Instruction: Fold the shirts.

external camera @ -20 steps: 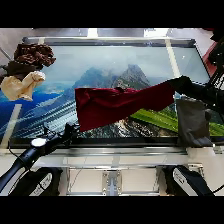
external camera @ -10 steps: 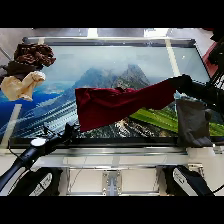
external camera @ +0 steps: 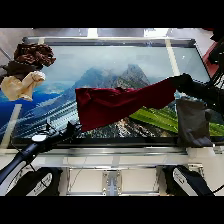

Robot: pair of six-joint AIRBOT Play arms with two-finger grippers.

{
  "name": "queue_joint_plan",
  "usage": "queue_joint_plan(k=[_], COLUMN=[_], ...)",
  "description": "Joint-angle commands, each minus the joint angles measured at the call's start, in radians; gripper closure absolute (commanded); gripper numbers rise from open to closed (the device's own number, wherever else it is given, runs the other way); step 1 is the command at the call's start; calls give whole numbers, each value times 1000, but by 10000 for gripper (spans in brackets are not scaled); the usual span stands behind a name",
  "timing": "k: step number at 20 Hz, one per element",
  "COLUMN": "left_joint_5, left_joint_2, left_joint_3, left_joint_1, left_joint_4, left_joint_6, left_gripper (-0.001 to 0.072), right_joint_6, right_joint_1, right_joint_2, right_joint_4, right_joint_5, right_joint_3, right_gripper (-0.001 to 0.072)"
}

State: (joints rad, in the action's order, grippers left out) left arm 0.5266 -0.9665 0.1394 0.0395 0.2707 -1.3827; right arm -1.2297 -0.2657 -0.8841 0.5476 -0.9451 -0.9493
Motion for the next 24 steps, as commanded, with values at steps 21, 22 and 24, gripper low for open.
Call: queue_joint_plan(k=[21,22,24], left_joint_5=[352,329,196], left_joint_2=[71,118,236], left_joint_3=[496,559,682], left_joint_1=[-3,-3,-3], left_joint_4=[-884,-871,-758], left_joint_6=[812,826,834], left_gripper=[702,702,703], right_joint_6=[-48,-75,-148], right_joint_1=[-4,-5,-5], right_joint_2=[205,255,368], right_joint_4=[38,54,97], right_joint_5=[-112,-126,-132], right_joint_3=[0,0,-15], right_gripper=[693,693,693])
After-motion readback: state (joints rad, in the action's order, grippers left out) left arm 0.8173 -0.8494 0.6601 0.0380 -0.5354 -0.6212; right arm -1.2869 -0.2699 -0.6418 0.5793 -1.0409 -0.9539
